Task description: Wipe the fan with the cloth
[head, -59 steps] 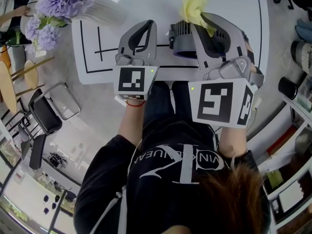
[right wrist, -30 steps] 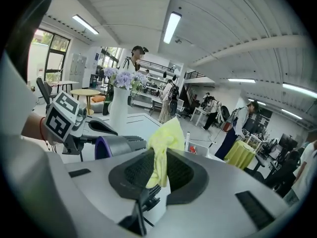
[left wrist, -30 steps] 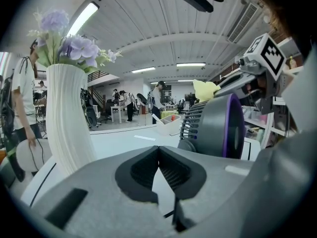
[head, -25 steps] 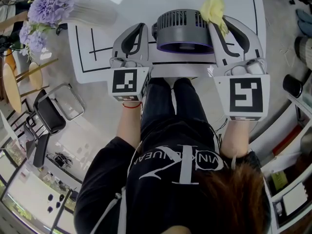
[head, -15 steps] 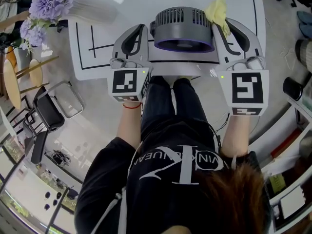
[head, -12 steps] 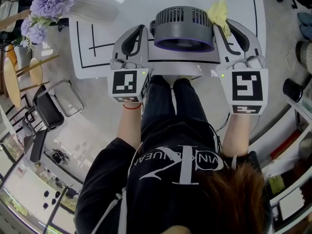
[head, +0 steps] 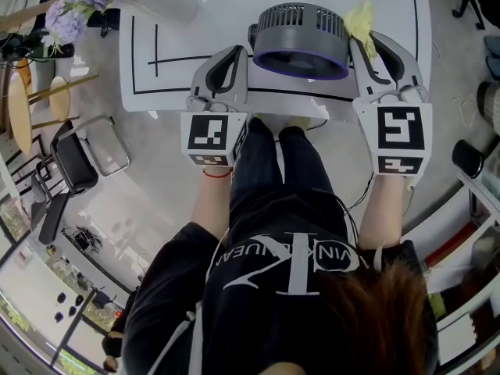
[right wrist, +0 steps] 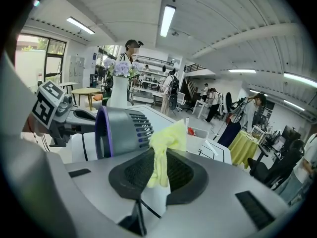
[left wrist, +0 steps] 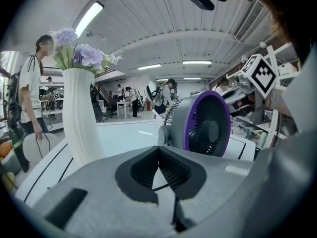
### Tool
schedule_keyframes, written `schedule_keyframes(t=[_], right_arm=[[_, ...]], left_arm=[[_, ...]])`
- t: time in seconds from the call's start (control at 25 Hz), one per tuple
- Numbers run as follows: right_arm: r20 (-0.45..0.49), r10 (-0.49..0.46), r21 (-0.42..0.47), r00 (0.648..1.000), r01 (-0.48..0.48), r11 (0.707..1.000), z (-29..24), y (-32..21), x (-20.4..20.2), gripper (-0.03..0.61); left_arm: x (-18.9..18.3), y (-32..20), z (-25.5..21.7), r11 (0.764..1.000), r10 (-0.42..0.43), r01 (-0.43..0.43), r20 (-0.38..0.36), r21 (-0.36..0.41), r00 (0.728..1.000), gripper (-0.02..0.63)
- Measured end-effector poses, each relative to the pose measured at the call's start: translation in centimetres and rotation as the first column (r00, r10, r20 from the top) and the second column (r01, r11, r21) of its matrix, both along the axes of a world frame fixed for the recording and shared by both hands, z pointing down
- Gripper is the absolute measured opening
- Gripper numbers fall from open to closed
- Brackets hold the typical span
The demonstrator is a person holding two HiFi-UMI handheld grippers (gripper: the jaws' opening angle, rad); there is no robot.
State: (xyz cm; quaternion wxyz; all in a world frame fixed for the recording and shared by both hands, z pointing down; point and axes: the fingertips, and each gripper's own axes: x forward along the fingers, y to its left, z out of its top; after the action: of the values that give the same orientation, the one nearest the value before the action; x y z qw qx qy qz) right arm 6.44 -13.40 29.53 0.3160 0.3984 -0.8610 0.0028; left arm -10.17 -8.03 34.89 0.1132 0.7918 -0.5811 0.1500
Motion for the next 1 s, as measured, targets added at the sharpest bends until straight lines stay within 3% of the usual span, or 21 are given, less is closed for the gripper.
schedule_keyframes(t=[0.08,0.24,0.48,0.72,0.88,1.0], right_arm=[[0.005,-0.008,-0.004,1.0,0.008,1.0,0.2,-0.1,0.0,0.063],[0.006,-0.019,-0.008,1.0,0.019,1.0,0.4,-0.4,0.0,0.063],[-0.003,-0.024,0.004,1.0,0.024,1.0,-0.1,-0.3,0.0,0.063],[-0.007,-0.027,0.017,1.0,0.027,0.999,-0.1,-0.2,-0.1,0.063],[-0.019,-0.038,0.037,0.999,0.039,0.999,0.1,0.2,0.1,0.064],[-0.022,-0.049,0.055,0.999,0.051,0.997,-0.1,0.6,0.1,0.064]], left_arm=[[0.0,0.5,0.3,1.0,-0.003,0.003,-0.012,-0.018,1.0,0.006],[0.7,1.4,0.7,0.999,0.019,-0.021,-0.057,-0.046,0.998,0.088],[1.6,2.6,-0.1,0.996,0.053,-0.064,-0.179,-0.056,0.983,0.126],[3.4,2.4,0.9,0.994,0.051,-0.066,-0.159,-0.092,0.986,0.141],[4.2,2.2,1.8,0.995,-0.003,-0.012,-0.152,-0.097,0.988,0.095],[4.1,2.3,1.8,0.996,-0.056,0.044,-0.153,-0.084,0.987,0.095]])
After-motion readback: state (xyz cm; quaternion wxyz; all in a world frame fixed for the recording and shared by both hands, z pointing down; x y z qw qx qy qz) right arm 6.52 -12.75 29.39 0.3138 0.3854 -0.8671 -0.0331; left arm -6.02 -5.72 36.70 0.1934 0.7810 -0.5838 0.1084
